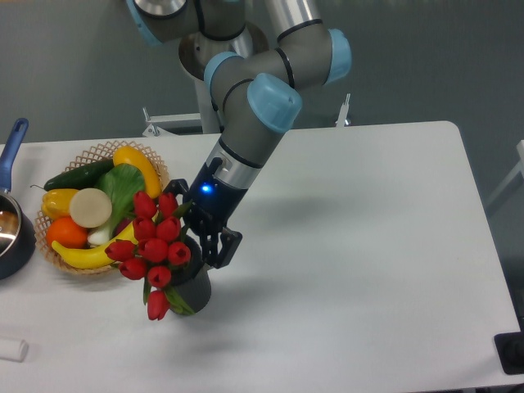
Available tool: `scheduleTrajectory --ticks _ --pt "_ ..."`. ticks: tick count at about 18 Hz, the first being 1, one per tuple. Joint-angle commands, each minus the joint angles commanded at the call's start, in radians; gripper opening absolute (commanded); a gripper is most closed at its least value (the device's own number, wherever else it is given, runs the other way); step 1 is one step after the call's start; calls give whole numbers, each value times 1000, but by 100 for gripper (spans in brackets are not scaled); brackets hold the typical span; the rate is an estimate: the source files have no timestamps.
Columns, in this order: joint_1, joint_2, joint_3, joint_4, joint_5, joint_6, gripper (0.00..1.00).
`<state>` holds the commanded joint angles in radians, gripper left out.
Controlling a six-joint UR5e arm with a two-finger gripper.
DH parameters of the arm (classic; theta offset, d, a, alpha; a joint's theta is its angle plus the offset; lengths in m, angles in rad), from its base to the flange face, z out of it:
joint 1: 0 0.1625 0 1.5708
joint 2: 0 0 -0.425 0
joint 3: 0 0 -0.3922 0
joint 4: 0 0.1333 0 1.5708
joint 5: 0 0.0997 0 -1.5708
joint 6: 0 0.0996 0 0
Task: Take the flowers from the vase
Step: 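Lower the gripper around the tulip stems above the vase rim, then close the gripper on the tulip stems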
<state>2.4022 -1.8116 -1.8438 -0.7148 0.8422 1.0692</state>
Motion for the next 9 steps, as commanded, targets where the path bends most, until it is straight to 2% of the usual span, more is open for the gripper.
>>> scheduleTrajectory --ticks 6,9 --pt "0 5 -3 0 0 -5 51" --pt "0 8 -5 0 0 -5 43"
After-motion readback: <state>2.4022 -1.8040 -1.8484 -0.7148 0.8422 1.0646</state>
